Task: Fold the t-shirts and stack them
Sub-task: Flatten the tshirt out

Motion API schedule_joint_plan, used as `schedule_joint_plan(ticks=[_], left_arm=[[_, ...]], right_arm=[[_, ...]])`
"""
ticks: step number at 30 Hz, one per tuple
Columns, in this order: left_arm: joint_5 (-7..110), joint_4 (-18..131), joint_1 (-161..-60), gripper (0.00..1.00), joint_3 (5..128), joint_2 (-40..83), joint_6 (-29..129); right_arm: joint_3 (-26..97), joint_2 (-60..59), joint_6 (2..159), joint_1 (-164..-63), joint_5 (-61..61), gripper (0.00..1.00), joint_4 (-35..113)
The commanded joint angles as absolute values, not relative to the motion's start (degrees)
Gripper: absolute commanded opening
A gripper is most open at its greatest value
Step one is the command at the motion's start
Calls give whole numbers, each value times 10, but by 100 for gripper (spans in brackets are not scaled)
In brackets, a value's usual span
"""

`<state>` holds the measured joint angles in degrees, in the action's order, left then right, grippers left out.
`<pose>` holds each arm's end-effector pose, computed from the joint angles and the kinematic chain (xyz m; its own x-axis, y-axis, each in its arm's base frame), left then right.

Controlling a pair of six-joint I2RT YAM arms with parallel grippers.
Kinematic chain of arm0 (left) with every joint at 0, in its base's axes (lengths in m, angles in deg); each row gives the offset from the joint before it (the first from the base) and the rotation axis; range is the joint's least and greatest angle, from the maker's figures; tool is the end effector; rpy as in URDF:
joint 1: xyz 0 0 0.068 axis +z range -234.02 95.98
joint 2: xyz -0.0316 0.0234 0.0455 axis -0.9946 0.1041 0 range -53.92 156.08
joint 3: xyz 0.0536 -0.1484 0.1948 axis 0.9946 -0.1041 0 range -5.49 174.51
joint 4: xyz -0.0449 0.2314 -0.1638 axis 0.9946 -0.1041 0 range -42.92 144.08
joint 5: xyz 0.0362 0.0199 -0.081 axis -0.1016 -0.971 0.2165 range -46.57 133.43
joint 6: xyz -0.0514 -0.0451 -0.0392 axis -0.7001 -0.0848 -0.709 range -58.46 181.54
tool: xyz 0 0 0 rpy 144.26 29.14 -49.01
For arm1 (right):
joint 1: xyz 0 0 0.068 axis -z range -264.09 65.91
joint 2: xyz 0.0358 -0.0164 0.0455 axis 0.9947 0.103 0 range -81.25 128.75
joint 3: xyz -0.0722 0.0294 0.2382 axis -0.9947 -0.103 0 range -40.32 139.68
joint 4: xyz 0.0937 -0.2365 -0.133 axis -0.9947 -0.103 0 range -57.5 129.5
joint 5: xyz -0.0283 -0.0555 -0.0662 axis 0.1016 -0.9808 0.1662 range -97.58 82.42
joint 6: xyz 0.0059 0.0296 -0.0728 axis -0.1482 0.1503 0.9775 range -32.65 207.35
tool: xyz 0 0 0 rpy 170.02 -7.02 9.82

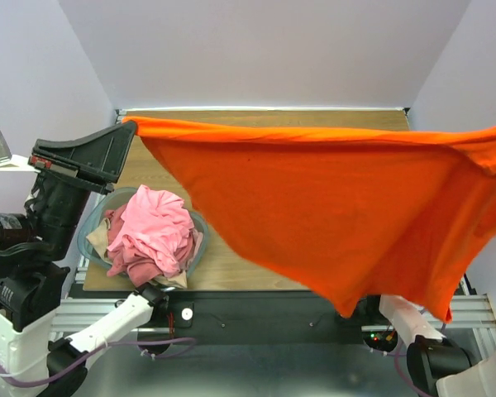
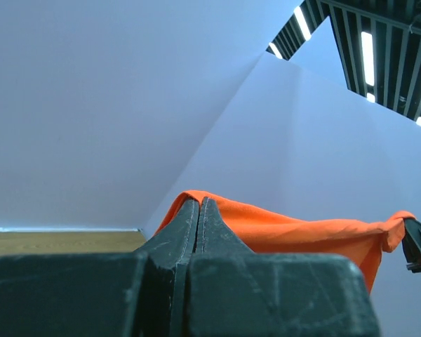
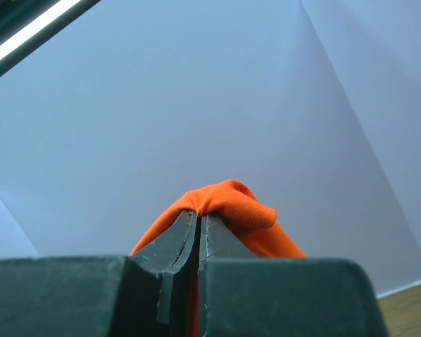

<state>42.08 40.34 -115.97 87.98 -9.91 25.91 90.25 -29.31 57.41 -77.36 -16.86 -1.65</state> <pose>0.0795 -0.0479 0.6094 0.1041 -0.7513 -0.6518 0.7054 0.5177 -0.4841 -0.0232 -0.0081 0.6675 0.6448 0.4198 -0.6388 -0.0911 0.8720 0.4810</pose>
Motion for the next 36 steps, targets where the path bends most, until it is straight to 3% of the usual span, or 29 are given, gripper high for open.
schedule_joint_plan(ticks=[1, 12, 16, 20, 25, 30, 36], left_arm=[[424, 411, -1160, 0, 879, -101, 265], [289, 461, -1160, 0, 720, -24, 245], [213, 470, -1150, 0, 699, 106, 241], [241, 492, -1102, 0, 733, 263, 240], [256, 505, -1071, 0, 852, 491, 267], [295, 466, -1041, 0, 1043, 679, 280], [310, 454, -1021, 0, 1145, 759, 289]], right_arm=[[854, -300, 595, -773, -173, 0, -12], [534, -300, 584, -773, -167, 1, 43], [394, -257, 589, -773, -137, 1, 100], [333, -165, 605, -773, -120, 2, 164], [360, 41, 654, -773, -79, 2, 225], [508, 226, 689, -773, -43, 2, 231], [650, 386, 729, -773, -39, 5, 231]])
